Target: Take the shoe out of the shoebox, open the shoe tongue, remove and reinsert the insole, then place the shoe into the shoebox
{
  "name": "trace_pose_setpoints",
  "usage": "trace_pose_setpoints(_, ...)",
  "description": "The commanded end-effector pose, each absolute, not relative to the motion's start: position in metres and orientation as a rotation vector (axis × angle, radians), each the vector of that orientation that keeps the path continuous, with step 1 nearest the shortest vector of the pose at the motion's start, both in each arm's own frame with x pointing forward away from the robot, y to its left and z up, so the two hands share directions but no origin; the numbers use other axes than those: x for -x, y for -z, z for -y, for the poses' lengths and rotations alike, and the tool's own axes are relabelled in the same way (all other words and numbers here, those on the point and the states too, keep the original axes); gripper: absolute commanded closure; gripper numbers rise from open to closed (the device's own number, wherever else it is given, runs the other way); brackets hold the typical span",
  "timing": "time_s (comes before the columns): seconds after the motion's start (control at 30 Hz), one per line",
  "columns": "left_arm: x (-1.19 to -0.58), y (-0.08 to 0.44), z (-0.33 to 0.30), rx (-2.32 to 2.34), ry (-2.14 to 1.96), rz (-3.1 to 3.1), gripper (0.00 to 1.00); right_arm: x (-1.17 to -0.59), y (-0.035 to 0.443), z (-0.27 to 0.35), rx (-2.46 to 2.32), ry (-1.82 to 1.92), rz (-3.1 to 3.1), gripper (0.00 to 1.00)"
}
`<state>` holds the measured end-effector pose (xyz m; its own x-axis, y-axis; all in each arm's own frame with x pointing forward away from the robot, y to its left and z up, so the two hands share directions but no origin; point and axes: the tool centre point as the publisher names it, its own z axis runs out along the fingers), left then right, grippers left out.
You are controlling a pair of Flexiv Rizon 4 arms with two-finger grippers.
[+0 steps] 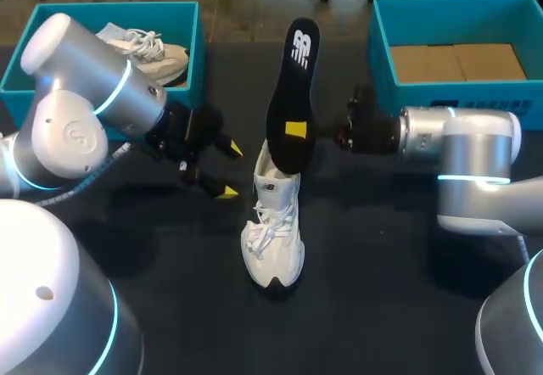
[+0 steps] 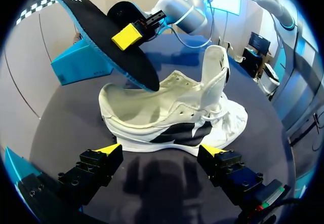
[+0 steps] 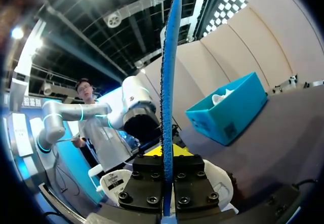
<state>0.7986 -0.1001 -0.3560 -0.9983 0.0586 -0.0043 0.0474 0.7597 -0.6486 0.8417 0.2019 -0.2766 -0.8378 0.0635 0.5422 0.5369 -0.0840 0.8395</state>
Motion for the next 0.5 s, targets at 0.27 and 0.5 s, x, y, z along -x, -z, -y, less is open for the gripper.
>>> trace_pose_setpoints(0.27,-0.800,0.358,0.106,0.085,-1.078,2.922,0.00,-0.848,0.269,-0.208,0.633,1.976,1.878,1.00)
trace_pose_setpoints(0.5,-0.800,0.359,0.105,0.067,-1.078,2.916,0.00,-0.858,0.268,-0.213,0.596,1.970,1.885,1.00)
